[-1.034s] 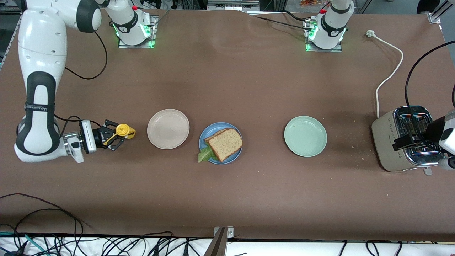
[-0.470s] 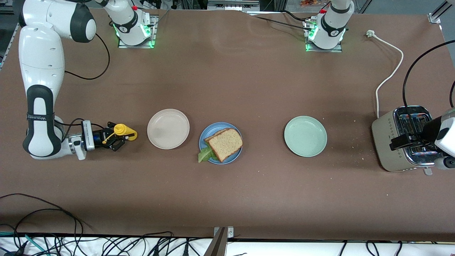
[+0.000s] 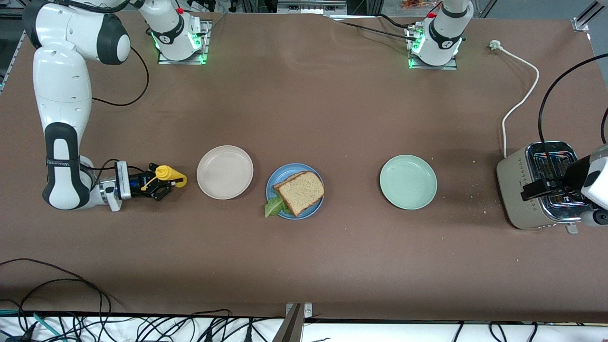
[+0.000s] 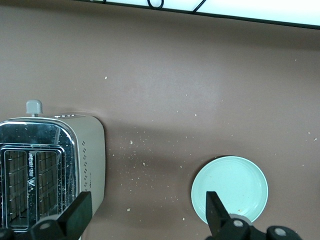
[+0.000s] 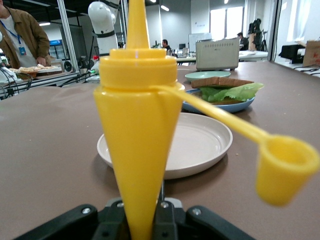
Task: Make sandwich in blue plate with both arms
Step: 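Carry the mustard bottle back and lower it with the right gripper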
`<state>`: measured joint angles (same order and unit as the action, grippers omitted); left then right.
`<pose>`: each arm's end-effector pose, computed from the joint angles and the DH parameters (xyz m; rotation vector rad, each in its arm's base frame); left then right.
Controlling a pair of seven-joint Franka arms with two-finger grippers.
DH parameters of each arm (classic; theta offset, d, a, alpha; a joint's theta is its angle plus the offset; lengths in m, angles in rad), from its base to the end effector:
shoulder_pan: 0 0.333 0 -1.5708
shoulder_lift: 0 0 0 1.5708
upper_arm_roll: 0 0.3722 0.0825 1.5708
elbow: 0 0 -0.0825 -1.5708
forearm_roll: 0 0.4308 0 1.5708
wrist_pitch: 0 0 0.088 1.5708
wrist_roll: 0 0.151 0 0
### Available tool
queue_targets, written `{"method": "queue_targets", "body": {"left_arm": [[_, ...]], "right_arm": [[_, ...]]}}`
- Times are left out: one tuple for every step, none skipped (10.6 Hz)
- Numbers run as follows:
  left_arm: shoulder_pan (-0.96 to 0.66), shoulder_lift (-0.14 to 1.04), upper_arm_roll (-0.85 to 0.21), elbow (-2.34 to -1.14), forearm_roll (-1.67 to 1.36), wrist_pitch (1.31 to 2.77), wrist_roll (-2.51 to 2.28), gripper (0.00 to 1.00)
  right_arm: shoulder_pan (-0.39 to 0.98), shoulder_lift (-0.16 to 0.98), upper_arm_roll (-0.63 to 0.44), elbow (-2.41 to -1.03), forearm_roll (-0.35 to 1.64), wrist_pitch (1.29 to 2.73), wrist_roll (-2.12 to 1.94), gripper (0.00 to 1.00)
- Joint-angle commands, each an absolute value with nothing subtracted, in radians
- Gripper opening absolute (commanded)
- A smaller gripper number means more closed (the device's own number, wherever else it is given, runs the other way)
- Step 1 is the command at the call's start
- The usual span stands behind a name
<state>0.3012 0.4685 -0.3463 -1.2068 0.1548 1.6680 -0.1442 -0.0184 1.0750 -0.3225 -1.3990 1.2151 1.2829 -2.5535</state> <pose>0.7617 0.0445 0.5278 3.1346 0.1907 0.0280 0.6875 -0.0341 0.0614 -1.1907 -1.4832 -0.8386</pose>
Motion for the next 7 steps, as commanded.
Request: {"method": "queue_targets", "body": {"left_arm": [[0.308, 0.453, -0.345, -1.223, 0.141, 1.651, -0.121, 1.0], [0.308, 0.453, -0.345, -1.224, 0.141, 1.616, -0.118, 1.0], [0.305, 0.453, -0.345, -1.226, 0.141, 1.573, -0.117, 1.0], [0.305, 0.453, -0.345, -1.226, 0.141, 1.53, -0.115, 1.0], [0.305, 0.451, -0.347, -1.226, 0.141, 1.511, -0.115, 1.0], [0.308, 0.451, -0.345, -1.227, 0.14, 1.508, -0.115, 1.0], [0.319, 0.445, -0.345, -1.23, 0.14, 1.509, -0.114, 1.0]], "right_arm": [[-0.047, 1.124, -0.308, -1.374, 1.246, 1.281, -2.595, 0.15], [-0.049, 1.123, -0.308, -1.374, 1.246, 1.275, -2.594, 0.21], [-0.051, 1.123, -0.308, -1.377, 1.246, 1.273, -2.582, 0.5], [-0.051, 1.121, -0.308, -1.376, 1.246, 1.273, -2.576, 0.71], [-0.052, 1.117, -0.31, -1.374, 1.246, 1.272, -2.576, 0.92], [-0.052, 1.109, -0.314, -1.373, 1.243, 1.27, -2.576, 1.0], [-0.058, 1.106, -0.318, -1.371, 1.241, 1.264, -2.571, 1.0]]}}
